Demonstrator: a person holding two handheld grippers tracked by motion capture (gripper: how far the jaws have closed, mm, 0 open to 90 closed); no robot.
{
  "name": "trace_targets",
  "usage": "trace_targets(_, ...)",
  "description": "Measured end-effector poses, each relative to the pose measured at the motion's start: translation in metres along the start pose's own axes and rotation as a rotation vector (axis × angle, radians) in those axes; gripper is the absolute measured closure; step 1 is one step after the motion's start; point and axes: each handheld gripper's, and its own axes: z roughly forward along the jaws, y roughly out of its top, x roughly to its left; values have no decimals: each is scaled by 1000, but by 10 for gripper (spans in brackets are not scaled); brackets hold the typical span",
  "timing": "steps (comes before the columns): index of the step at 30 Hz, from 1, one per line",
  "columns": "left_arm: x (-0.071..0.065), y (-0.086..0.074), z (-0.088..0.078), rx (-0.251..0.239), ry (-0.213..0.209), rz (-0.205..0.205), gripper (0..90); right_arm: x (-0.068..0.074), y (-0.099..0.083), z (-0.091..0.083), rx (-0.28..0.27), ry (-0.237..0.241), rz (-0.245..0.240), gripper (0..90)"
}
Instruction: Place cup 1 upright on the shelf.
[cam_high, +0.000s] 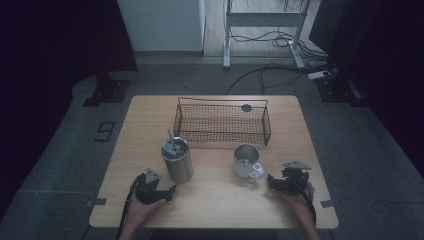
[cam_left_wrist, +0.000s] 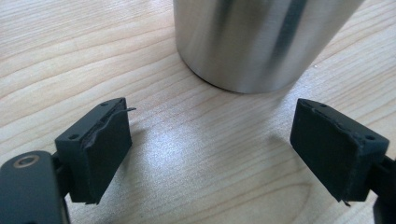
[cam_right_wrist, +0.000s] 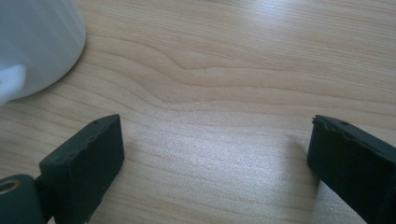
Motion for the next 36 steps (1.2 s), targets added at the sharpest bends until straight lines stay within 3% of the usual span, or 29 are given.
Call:
trace_targets(10, 0, 1, -7, -24, 6, -9, 123, -1, 0, 0, -1, -6, 8, 43)
trace_targets(15, 6, 3, -18, -64, 15, -36, 129, -1, 0, 0, -1, -8, 10, 44)
trace_targets(19, 6, 4, -24, -79, 24, -31, 125, -1, 1, 0, -1, -8, 11, 44)
trace_targets(22, 4, 7, -31, -114, 10, -28, 121, -1, 1, 0, -2, -10, 10, 47)
trace_targets(36, -3, 15, -52, -184, -24, -20, 117, -1, 1, 0, -4, -14, 12, 54)
